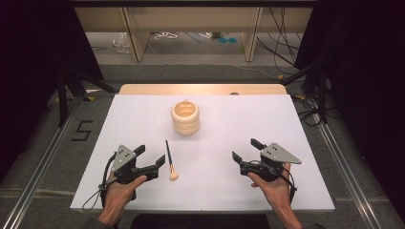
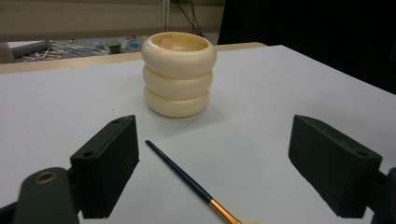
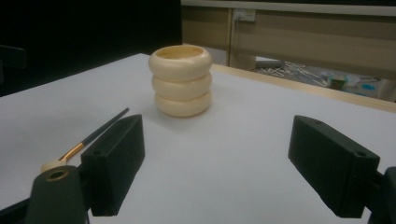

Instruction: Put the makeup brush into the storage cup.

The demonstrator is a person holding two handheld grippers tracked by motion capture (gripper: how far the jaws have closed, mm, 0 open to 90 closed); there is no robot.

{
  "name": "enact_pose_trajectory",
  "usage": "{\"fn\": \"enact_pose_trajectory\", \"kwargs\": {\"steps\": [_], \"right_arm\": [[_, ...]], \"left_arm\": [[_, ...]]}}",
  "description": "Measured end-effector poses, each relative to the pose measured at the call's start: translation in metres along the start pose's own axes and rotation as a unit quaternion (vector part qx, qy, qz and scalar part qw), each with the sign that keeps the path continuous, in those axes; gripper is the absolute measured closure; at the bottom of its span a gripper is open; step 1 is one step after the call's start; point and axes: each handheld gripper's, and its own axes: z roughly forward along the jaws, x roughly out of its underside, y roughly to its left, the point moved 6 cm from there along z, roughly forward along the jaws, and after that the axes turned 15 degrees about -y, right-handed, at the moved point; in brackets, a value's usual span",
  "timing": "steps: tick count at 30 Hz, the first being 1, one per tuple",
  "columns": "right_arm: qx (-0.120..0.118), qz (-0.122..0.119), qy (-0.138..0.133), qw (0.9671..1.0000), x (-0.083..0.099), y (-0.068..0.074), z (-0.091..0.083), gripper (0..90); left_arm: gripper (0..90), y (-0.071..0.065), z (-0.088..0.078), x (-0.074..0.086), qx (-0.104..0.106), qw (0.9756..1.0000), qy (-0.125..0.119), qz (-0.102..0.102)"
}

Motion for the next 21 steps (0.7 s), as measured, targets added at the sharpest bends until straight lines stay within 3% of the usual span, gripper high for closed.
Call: {"fn": "enact_pose_trajectory", "kwargs": {"steps": [13, 14, 16, 21], "right_arm": [[0.001, 0.002, -0.003, 1.0, -0.0012, -0.0015, -0.0008, 20.0], [-0.002, 0.011, -0.004, 0.9999, -0.0011, -0.0002, -0.0008, 20.1], [-0.001, 0.004, -0.006, 1.0, -0.0015, -0.0019, -0.0008, 20.2], [0.0, 0.003, -0.006, 1.0, -0.0011, -0.0023, -0.0002, 20.4]], "left_arm": [[16.1, -0.0022, 0.0012, 0.0025, -0.001, 1.0, 0.007, -0.002], [16.1, -0.0022, 0.0012, 0.003, -0.001, 0.9999, 0.01, -0.005], [16.5, -0.0018, 0.0016, 0.0039, -0.001, 0.9998, 0.013, -0.012], [16.5, -0.0042, 0.0029, 0.0056, -0.003, 0.9997, 0.025, -0.004]]}}
